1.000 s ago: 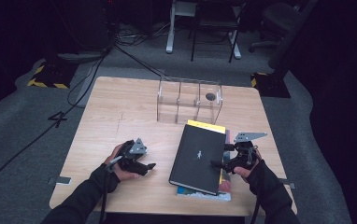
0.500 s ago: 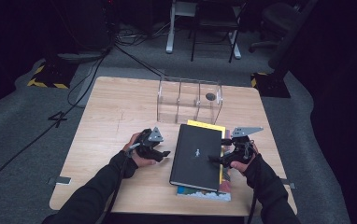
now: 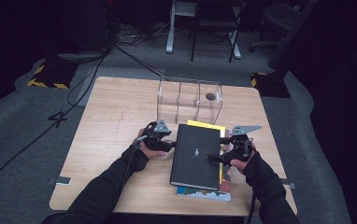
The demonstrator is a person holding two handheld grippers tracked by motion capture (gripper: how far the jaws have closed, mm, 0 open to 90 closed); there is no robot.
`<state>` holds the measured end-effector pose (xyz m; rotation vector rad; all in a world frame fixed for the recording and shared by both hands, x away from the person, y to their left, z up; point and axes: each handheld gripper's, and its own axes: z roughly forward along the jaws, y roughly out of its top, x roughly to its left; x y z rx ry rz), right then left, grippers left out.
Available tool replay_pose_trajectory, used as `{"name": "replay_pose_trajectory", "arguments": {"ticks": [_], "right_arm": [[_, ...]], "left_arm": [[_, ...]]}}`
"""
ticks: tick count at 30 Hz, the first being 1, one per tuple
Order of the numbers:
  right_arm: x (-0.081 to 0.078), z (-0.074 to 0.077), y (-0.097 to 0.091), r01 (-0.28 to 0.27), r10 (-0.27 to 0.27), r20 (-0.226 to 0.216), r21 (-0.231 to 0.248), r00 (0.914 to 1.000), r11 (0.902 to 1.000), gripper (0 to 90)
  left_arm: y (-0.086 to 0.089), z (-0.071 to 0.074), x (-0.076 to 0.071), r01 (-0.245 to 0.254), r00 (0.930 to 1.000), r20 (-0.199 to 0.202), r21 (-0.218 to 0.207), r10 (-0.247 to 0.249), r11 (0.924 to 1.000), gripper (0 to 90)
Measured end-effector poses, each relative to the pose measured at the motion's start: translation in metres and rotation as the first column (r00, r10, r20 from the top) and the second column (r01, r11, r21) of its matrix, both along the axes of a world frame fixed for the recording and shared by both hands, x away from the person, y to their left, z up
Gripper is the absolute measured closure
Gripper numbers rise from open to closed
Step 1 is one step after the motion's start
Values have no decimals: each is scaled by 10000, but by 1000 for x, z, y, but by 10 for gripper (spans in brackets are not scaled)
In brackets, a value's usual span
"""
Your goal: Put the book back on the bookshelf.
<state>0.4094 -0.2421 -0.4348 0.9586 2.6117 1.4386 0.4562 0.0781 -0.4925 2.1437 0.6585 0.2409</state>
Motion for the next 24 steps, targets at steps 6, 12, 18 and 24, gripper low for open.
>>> {"name": "replay_pose_trajectory", "arguments": {"ticks": [6, 12, 18, 24], "right_arm": [[-1, 1, 1, -48, 49, 231, -57, 9997, 10000, 3], [2, 1, 5, -16, 19, 351, -89, 9994, 10000, 5], [9, 3, 9, -84, 94, 508, -189, 9987, 9998, 8], [11, 7, 10, -233, 237, 1151, -50, 9931, 9997, 11]], "left_arm": [[1, 5, 3, 333, 9994, 4, -801, -334, 9962, 555], [1, 6, 5, 855, 9963, 89, -751, -851, 9935, 718], [1, 8, 10, 1092, 9939, -17, -965, -1099, 9893, 895], [8, 10, 13, 855, 9954, -261, -1863, -919, 9788, 896]]}}
